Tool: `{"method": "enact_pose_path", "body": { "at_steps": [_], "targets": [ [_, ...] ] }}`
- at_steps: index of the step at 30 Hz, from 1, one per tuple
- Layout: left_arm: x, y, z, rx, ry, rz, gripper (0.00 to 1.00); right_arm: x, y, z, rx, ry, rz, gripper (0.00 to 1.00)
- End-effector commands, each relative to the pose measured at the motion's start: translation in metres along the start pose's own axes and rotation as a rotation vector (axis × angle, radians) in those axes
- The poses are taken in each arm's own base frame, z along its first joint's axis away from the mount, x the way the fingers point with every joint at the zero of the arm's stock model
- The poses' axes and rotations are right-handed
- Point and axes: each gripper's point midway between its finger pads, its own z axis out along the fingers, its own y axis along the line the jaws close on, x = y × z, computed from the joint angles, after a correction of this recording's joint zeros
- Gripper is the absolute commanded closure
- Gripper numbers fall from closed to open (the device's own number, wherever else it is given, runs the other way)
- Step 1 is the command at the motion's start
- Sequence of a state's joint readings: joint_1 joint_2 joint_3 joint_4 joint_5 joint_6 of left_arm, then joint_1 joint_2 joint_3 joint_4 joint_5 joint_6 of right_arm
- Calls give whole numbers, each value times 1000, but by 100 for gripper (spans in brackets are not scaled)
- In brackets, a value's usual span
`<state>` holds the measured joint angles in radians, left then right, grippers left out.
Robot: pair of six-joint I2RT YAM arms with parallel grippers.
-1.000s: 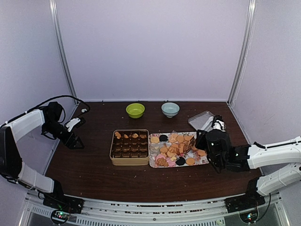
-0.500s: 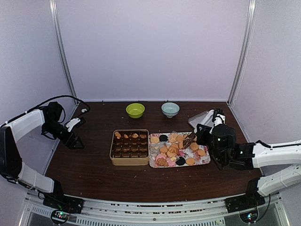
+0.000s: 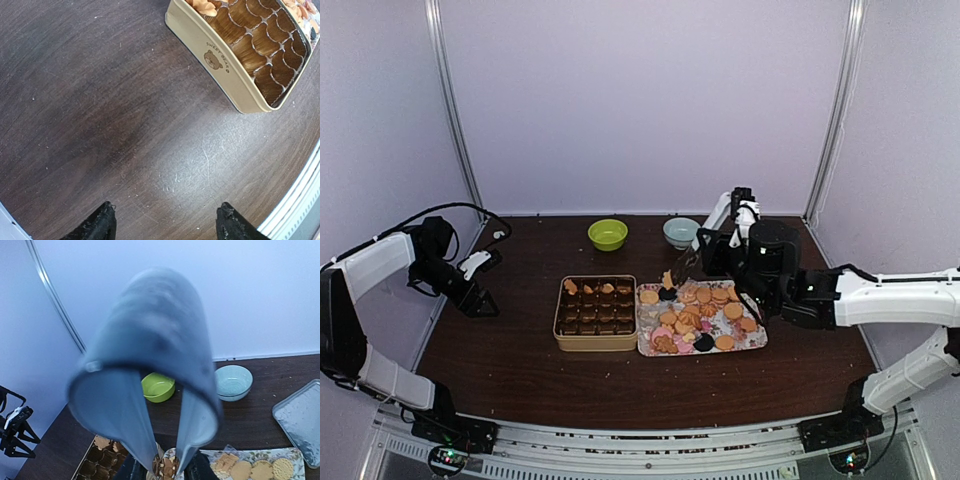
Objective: Pack the cookies
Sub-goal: Place the fake cookies in the empty pocket of the box.
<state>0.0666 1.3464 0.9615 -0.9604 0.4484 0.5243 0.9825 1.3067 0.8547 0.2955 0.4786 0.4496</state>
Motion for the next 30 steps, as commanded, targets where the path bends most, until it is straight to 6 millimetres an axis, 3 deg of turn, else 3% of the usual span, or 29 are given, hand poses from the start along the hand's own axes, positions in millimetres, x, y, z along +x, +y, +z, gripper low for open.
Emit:
{"method": "enact_pose_path", "body": {
  "at_steps": [1, 6, 11, 18, 30],
  "targets": [
    [-2, 1, -5, -9, -16, 12, 29, -13, 53, 20, -150, -7, -59, 100],
    [-3, 2, -5, -13, -15, 12, 29, -6, 85, 44, -203, 12, -168, 100],
    [-4, 3, -6, -16, -15, 15, 29, 4, 103, 62, -231, 28, -329, 100],
    [-3, 3, -6, -16, -14, 13, 29, 22, 112, 81, -234, 55, -479, 100],
    [-4, 3, -7, -16, -12, 16, 29, 39, 120, 94, -246, 77, -511, 100]
  ]
}}
